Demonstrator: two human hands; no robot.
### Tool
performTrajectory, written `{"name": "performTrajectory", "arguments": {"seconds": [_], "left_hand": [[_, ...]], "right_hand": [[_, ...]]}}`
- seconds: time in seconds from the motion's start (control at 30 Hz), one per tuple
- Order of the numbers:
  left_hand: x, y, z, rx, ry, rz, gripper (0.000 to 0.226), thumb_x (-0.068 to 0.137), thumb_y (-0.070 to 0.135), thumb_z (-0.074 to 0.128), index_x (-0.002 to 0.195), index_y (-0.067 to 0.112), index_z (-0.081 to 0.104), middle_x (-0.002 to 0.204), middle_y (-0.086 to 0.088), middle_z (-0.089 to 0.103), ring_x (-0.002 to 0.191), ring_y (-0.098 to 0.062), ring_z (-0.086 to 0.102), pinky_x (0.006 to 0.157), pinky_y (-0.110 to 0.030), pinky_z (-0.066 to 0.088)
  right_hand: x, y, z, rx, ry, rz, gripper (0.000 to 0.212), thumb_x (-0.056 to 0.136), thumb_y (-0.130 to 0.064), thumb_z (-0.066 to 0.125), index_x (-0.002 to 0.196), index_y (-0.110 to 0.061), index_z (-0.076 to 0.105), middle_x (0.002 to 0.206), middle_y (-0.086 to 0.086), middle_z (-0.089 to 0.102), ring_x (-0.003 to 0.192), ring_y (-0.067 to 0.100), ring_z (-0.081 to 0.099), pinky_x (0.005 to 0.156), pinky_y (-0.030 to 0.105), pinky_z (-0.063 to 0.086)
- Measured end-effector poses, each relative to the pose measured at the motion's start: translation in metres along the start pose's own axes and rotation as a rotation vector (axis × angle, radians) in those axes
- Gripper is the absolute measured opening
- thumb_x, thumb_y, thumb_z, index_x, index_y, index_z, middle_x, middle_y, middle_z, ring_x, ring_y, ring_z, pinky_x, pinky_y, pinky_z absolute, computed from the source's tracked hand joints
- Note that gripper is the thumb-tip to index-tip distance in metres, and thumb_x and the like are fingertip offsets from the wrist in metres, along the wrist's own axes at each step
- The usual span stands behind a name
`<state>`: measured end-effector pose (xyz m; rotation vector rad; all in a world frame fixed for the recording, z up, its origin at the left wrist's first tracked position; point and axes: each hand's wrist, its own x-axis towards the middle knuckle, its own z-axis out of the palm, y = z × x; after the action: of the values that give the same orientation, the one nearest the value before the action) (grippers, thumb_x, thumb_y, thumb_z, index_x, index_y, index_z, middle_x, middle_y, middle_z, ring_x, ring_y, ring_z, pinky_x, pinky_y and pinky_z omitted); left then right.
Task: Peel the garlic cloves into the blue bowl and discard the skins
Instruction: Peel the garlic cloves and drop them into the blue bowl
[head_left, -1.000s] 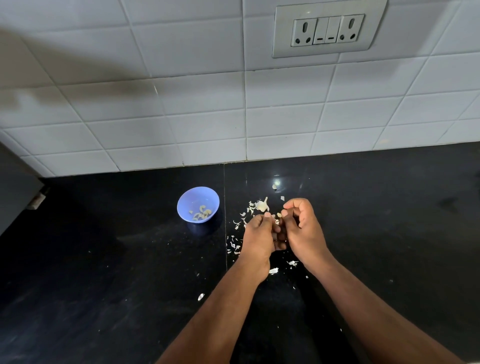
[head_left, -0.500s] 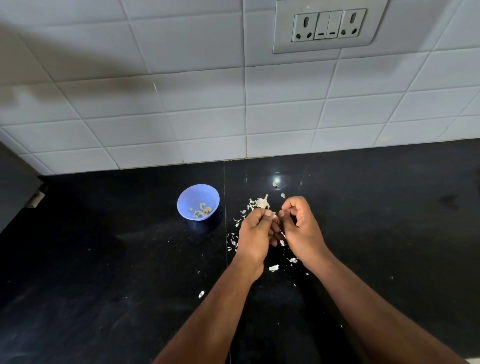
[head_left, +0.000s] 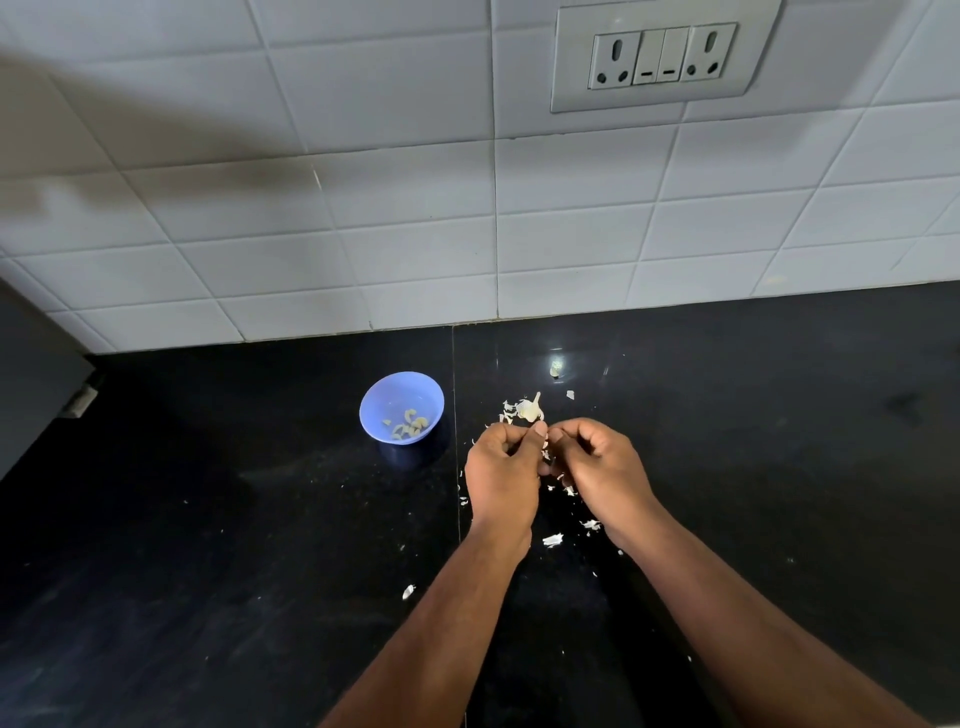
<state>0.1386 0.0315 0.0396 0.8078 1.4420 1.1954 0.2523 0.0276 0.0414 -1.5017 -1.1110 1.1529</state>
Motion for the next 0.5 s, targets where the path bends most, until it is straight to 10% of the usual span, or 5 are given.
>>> {"name": "performTrajectory", "arguments": {"seconds": [0.5], "left_hand": [[0.0027, -0.0002, -0.0019, -0.182, -0.053, -0.041, 0.019, 0.106, 0.020, 0.065, 0.096, 0.005, 0.073, 0.068, -0.004, 0.065, 0.061, -0.015, 0.058, 0.060, -0.027, 0.049]], "right_hand": [[0.0065, -0.0015, -0.0003, 0.259, -0.035, 0.217, 0.013, 0.100, -0.009, 0.065, 0.097, -0.007, 0.077, 0.079, 0.006, 0.074, 0.065, 0.010, 0.064, 0.057, 0.024, 0.047]]}}
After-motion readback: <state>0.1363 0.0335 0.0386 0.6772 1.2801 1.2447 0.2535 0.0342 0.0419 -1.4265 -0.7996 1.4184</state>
